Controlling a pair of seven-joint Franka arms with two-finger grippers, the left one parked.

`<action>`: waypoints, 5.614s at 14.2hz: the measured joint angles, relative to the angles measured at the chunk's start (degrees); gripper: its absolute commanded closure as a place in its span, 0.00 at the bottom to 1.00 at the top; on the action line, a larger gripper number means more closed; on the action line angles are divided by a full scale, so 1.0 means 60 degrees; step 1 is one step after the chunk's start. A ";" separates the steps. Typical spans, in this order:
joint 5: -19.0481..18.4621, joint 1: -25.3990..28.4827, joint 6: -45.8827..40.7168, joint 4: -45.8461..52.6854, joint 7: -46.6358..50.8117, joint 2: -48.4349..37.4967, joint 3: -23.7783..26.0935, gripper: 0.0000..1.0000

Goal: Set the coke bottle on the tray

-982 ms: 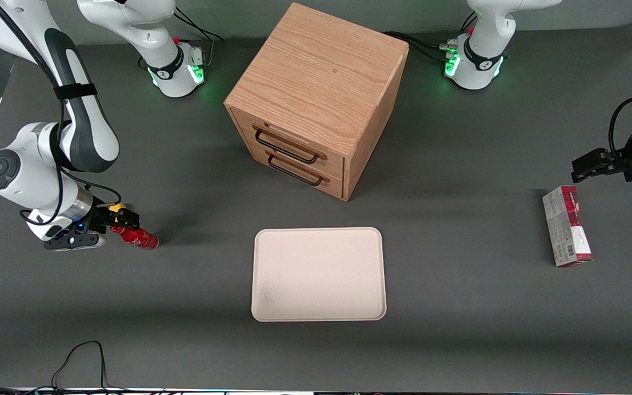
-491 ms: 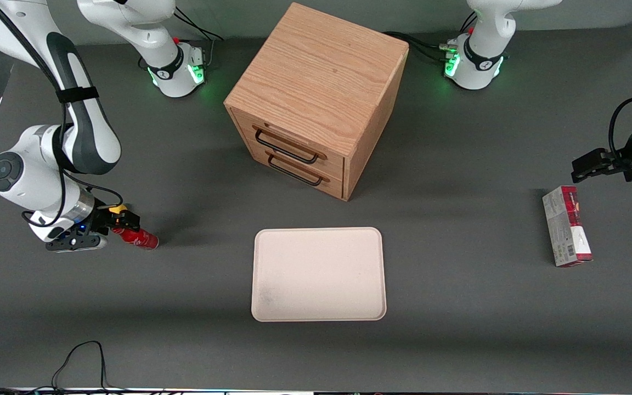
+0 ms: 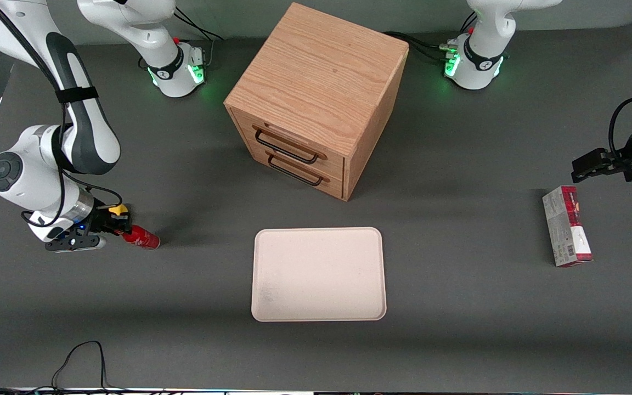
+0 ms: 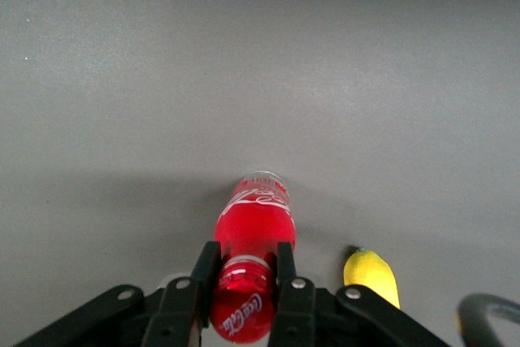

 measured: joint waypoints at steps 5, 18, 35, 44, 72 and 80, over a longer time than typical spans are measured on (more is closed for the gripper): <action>-0.0007 0.0001 -0.1878 0.1452 -0.0065 -0.0017 -0.0001 1.00; -0.0433 0.0317 -0.9004 0.8633 -0.0143 0.0242 0.0250 1.00; -0.0670 0.4990 -0.7554 1.0717 0.1121 0.2886 0.0418 1.00; -0.0705 0.4458 -0.3900 1.0718 0.1107 0.5993 0.0330 1.00; -0.0711 0.4389 -0.7507 1.1193 0.1110 0.3583 0.0050 0.00; -0.0518 0.2518 -0.7849 0.8068 0.1056 0.0662 -0.1038 0.00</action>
